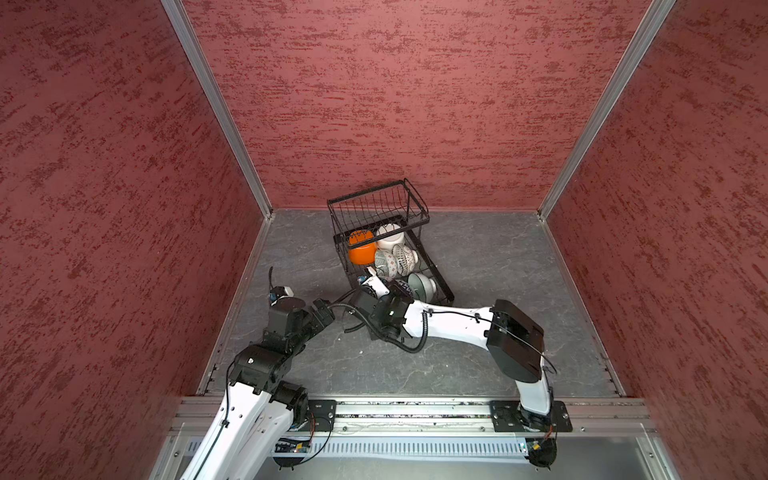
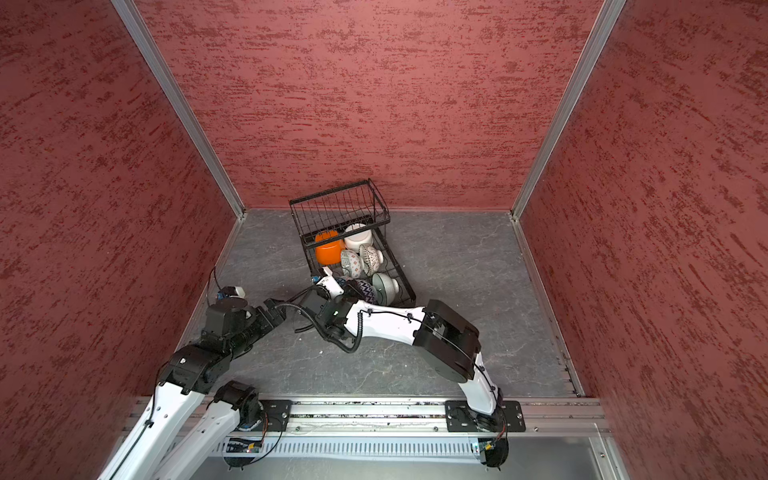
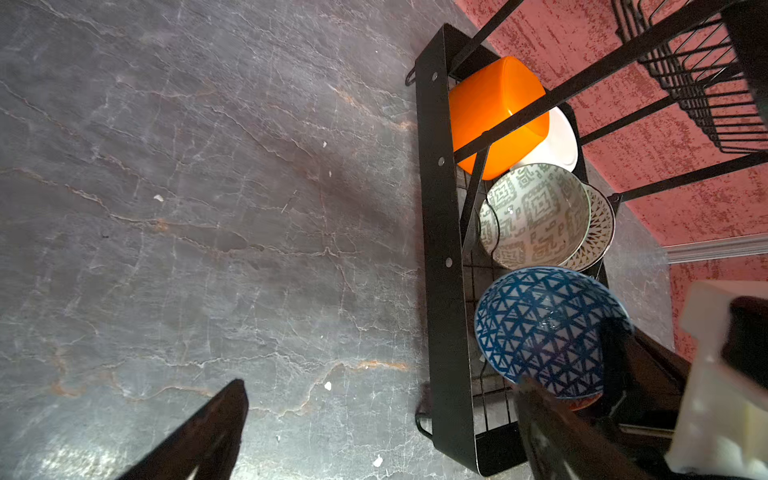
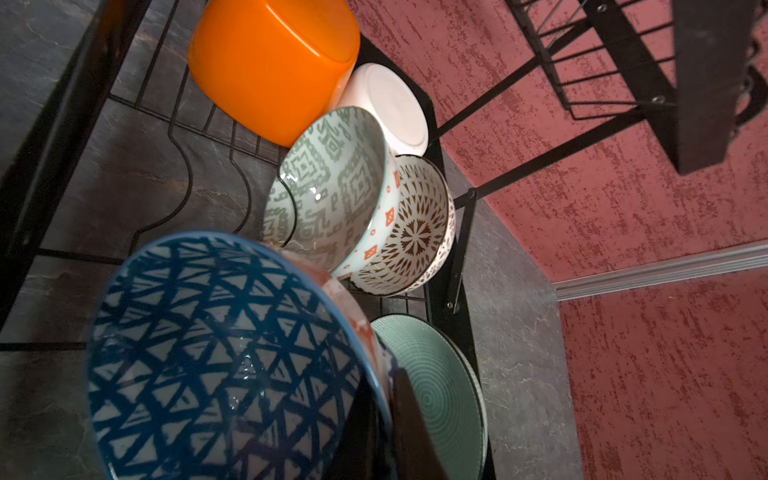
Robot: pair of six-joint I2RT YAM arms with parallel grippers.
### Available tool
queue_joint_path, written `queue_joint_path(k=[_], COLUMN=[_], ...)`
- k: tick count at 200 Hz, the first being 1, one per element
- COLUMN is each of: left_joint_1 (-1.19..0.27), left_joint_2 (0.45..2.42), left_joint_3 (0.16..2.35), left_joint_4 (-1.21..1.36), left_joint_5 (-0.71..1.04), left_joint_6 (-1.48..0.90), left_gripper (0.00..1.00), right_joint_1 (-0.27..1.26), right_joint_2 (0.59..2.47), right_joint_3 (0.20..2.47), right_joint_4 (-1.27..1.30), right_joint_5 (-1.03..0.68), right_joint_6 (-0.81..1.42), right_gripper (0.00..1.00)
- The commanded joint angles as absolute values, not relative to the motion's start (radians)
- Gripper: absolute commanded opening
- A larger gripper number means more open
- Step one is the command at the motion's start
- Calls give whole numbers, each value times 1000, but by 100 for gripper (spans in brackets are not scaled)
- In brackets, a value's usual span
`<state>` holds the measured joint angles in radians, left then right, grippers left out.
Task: Load the bowls into the dish rack
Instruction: 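Lower the blue-patterned bowl into the rack beside the orange-patterned bowl with the right gripper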
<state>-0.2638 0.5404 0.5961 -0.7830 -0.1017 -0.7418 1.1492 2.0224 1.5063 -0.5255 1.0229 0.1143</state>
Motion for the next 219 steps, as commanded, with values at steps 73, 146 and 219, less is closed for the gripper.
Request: queue_joint_path(k=[73,146,219], left_joint_1=[-168,-134,-111], left_joint_2=[577,588,589], left_joint_3=[563,550,538], left_joint_4=[-697,-683,-677], left_joint_5=[15,49,66], left_joint_6=[-686,-678,-672], left_gripper=[99,99,99], right_joint_1=[1165,1169,1184], right_joint_2=[2101,2153,2200], right_joint_3=[1579,1588,1596], right_joint_4=[-533,-531,-540], right_joint_5=[1203,1221,1247], right_joint_6=[158,167,166], right_gripper=[0,0,0])
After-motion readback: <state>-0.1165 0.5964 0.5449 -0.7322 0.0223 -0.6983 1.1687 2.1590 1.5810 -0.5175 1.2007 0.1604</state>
